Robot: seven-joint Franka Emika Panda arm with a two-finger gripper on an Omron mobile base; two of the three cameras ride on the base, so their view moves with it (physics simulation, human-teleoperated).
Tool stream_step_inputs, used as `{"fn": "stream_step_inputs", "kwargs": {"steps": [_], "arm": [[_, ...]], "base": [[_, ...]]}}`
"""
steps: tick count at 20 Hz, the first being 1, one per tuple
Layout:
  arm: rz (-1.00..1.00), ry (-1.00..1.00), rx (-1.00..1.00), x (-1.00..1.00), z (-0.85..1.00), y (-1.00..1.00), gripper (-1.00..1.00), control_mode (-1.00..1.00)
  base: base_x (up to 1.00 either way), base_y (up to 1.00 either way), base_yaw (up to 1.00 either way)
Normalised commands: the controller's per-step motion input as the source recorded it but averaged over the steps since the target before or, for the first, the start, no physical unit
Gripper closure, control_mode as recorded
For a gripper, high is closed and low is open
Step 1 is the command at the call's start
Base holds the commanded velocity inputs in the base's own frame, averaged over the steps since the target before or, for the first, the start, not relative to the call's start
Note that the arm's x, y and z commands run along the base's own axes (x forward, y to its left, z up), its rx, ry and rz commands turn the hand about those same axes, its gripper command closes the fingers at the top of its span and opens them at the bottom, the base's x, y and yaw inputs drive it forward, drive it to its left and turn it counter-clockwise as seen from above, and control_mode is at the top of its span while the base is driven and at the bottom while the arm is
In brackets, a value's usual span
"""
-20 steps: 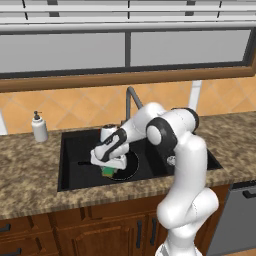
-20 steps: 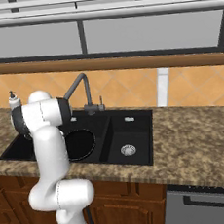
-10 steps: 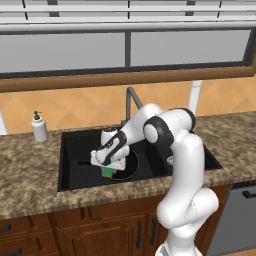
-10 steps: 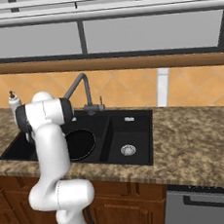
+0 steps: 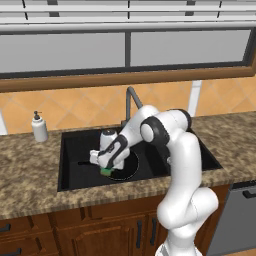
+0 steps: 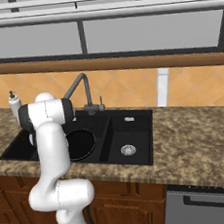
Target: Pick the pan and sponge and place them into the sink. Then turn on the water.
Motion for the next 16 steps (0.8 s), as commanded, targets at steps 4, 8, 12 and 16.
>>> {"fn": "stream_step_inputs", "kwargs": {"steps": [4,8,12,16], "arm": [[0.00,-0.17,0.00,0.14,-0.01,0.00,1.00,-1.00],[0.00,-0.16,0.00,0.06,-0.05,0.03,1.00,-1.00],[0.00,-0.06,0.00,0.07,-0.07,0.00,1.00,-1.00],[0.00,0.00,0.00,0.04,-0.03,0.00,1.00,-1.00]], "base": [[0.00,0.00,0.00],[0.00,0.00,0.00],[0.00,0.00,0.00],[0.00,0.00,0.00]]}}
